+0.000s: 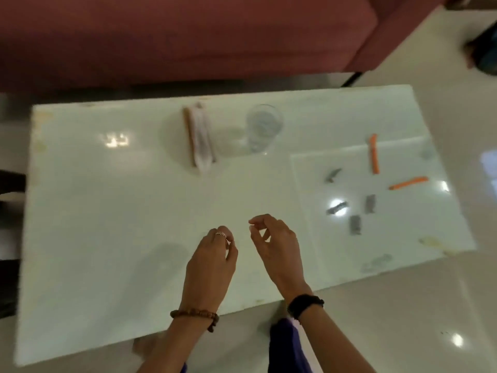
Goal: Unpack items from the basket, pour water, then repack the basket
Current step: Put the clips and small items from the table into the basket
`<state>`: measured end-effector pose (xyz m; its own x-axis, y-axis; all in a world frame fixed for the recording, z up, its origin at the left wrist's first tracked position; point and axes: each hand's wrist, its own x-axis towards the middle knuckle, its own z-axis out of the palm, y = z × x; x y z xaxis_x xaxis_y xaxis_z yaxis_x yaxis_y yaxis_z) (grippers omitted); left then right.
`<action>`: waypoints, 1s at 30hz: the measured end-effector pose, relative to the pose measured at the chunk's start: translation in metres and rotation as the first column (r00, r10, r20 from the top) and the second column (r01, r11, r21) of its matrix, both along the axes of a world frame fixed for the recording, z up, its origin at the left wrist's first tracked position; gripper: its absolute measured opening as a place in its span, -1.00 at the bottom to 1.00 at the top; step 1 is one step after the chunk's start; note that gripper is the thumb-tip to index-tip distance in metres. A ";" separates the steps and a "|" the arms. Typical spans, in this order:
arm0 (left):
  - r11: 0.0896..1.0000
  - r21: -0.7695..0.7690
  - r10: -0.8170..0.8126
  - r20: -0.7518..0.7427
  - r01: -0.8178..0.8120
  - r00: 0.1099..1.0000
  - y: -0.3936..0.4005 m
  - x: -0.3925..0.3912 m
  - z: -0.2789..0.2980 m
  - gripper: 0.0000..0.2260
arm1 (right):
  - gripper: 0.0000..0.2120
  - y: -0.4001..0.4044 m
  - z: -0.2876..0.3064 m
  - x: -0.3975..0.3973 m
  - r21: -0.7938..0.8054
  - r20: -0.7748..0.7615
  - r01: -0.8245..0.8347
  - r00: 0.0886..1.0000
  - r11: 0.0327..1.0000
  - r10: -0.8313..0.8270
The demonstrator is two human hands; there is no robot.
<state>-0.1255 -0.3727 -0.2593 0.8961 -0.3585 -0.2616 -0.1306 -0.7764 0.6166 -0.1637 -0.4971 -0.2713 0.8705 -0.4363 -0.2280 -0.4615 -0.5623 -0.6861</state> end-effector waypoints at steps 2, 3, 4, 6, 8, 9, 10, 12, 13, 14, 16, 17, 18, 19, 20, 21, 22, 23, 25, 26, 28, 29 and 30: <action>0.999 -0.021 -0.043 -0.036 0.043 0.998 -0.056 -0.016 -0.004 -0.98 | -0.89 -0.049 -0.006 -0.024 -0.009 -0.032 0.043 0.999 0.999 -0.043; 0.998 -0.028 -0.065 -0.053 0.063 0.996 -0.086 -0.025 -0.007 -0.98 | -0.89 -0.075 -0.009 -0.037 -0.010 -0.055 0.066 0.996 0.998 -0.067; 0.996 -0.031 -0.084 -0.068 0.083 0.994 -0.114 -0.033 -0.010 -0.98 | -0.89 -0.098 -0.012 -0.049 -0.003 -0.081 0.093 0.992 0.996 -0.093; 0.993 -0.025 -0.122 -0.098 0.120 0.988 -0.161 -0.045 -0.016 -0.97 | -0.88 -0.140 -0.017 -0.071 0.009 -0.128 0.141 0.982 0.990 -0.139; 0.986 0.001 -0.166 -0.114 0.167 0.979 -0.194 -0.053 -0.023 -0.94 | -0.88 -0.171 -0.022 -0.087 0.011 -0.161 0.170 0.973 0.985 -0.166; 0.980 0.023 -0.195 -0.113 0.199 0.974 -0.208 -0.057 -0.027 -0.93 | -0.89 -0.185 -0.024 -0.094 0.009 -0.175 0.184 0.968 0.983 -0.179; 0.973 0.045 -0.223 -0.108 0.228 0.969 -0.221 -0.059 -0.031 -0.92 | -0.89 -0.198 -0.027 -0.101 0.009 -0.187 0.200 0.963 0.980 -0.195; 0.961 0.069 -0.262 -0.094 0.269 0.961 -0.239 -0.062 -0.038 -0.89 | -0.91 -0.217 -0.033 -0.109 0.012 -0.200 0.257 0.947 0.966 -0.249; 0.956 0.078 -0.277 -0.079 0.283 0.958 -0.248 -0.061 -0.042 -0.87 | -0.91 -0.227 -0.036 -0.111 0.017 -0.206 0.300 0.935 0.954 -0.290; 0.951 0.092 -0.290 -0.056 0.295 0.955 -0.256 -0.059 -0.046 -0.83 | -0.89 -0.234 -0.040 -0.111 0.026 -0.215 0.346 0.918 0.938 -0.333; 0.940 0.150 -0.307 -0.010 0.305 0.952 -0.268 -0.053 -0.054 -0.73 | -0.80 -0.243 -0.047 -0.110 0.049 -0.256 0.410 0.886 0.911 -0.386; 0.936 0.181 -0.307 -0.004 0.303 0.952 -0.272 -0.048 -0.058 -0.69 | -0.76 -0.244 -0.049 -0.107 0.056 -0.279 0.423 0.877 0.905 -0.392; 0.931 0.209 -0.303 -0.011 0.299 0.953 -0.276 -0.044 -0.062 -0.67 | -0.73 -0.245 -0.053 -0.104 0.058 -0.307 0.427 0.868 0.902 -0.391; 0.926 0.233 -0.300 -0.026 0.297 0.954 -0.280 -0.040 -0.066 -0.66 | -0.71 -0.246 -0.056 -0.100 0.055 -0.333 0.424 0.861 0.904 -0.383; 0.921 0.251 -0.296 -0.044 0.297 0.954 -0.282 -0.036 -0.069 -0.67 | -0.69 -0.245 -0.059 -0.097 0.046 -0.353 0.410 0.860 0.911 -0.369; 0.918 0.260 -0.293 -0.057 0.298 0.954 -0.284 -0.034 -0.072 -0.70 | -0.69 -0.244 -0.062 -0.094 0.034 -0.362 0.393 0.862 0.919 -0.355; 0.920 0.259 -0.289 -0.063 0.295 0.955 -0.285 -0.032 -0.075 -0.74 | -0.71 -0.242 -0.064 -0.092 0.020 -0.361 0.377 0.866 0.926 -0.345; 0.923 0.251 -0.284 -0.062 0.290 0.957 -0.286 -0.030 -0.077 -0.77 | -0.73 -0.241 -0.066 -0.090 0.009 -0.357 0.365 0.871 0.931 -0.338; 0.937 0.217 -0.268 -0.059 0.275 0.962 -0.285 -0.030 -0.080 -0.82 | -0.78 -0.240 -0.070 -0.087 -0.003 -0.349 0.354 0.876 0.935 -0.332; 0.946 0.194 -0.253 -0.060 0.260 0.966 -0.283 -0.031 -0.081 -0.84 | -0.79 -0.240 -0.071 -0.086 0.001 -0.345 0.354 0.878 0.935 -0.332; 0.971 0.131 -0.193 -0.065 0.200 0.979 -0.276 -0.033 -0.080 -0.87 | -0.80 -0.236 -0.069 -0.084 0.026 -0.331 0.364 0.882 0.931 -0.335; 0.983 0.097 -0.152 -0.070 0.159 0.986 -0.271 -0.035 -0.078 -0.88 | -0.80 -0.232 -0.066 -0.083 0.038 -0.320 0.367 0.886 0.930 -0.336; 0.992 0.060 -0.107 -0.080 0.112 0.991 -0.263 -0.036 -0.076 -0.90 | -0.80 -0.226 -0.062 -0.082 0.049 -0.304 0.368 0.891 0.928 -0.337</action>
<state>-0.1615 -0.6358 -0.3348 0.8286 -0.4341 -0.3536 -0.1716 -0.7981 0.5776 -0.2454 -0.7234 -0.3329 0.5542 -0.6631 -0.5032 -0.8007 -0.2595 -0.5400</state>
